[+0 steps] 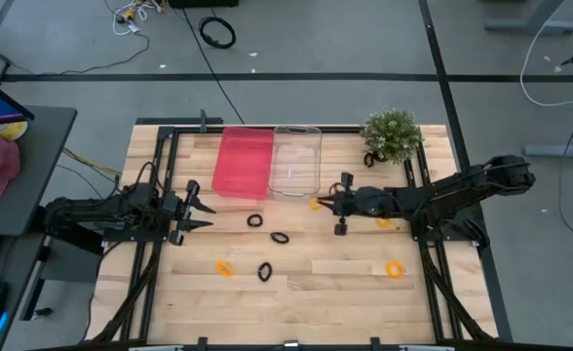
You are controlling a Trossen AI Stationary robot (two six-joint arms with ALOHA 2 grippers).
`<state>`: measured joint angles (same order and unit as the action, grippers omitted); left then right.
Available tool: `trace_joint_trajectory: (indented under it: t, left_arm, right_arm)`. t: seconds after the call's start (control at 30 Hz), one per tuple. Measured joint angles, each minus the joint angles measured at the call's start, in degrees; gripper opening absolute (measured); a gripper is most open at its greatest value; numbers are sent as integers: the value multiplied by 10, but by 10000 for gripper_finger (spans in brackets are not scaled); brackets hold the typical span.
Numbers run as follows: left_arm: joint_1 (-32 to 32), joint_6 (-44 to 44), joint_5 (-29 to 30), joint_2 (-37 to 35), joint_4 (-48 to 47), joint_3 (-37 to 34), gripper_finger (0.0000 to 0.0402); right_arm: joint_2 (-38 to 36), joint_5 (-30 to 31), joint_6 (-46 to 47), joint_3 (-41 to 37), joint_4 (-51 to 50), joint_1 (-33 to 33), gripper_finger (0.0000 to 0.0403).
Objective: Sort spring keychains
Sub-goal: Put the orange spring keychain into the transparent bin
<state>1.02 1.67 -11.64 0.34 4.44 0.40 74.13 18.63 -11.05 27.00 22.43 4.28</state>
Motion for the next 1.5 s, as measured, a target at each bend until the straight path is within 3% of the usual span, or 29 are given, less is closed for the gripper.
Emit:
trace_joint_trajectory:
  t: [0.13,0.33,0.5,0.77,1.07,1.23,1.5]
  left_arm:
    - [0,0,0,0,0,0,154]
    - [0,0,0,0,0,0,154]
    - [0,0,0,0,0,0,154]
    - [0,1,0,0,0,0,154]
    - [0,0,0,0,0,0,154]
    - [0,0,0,0,0,0,154]
    - [0,0,0,0,0,0,154]
  right_arm:
    - [0,7,9,0,110,-6,9]
    - [2,109,131,0,151,-34,9]
    - [36,111,183,0,168,-52,9]
    - [129,103,152,0,270,-60,11]
    - [152,104,151,0,297,-62,18]
    - [152,104,151,1,306,-62,51]
    - [152,105,131,1,306,-62,138]
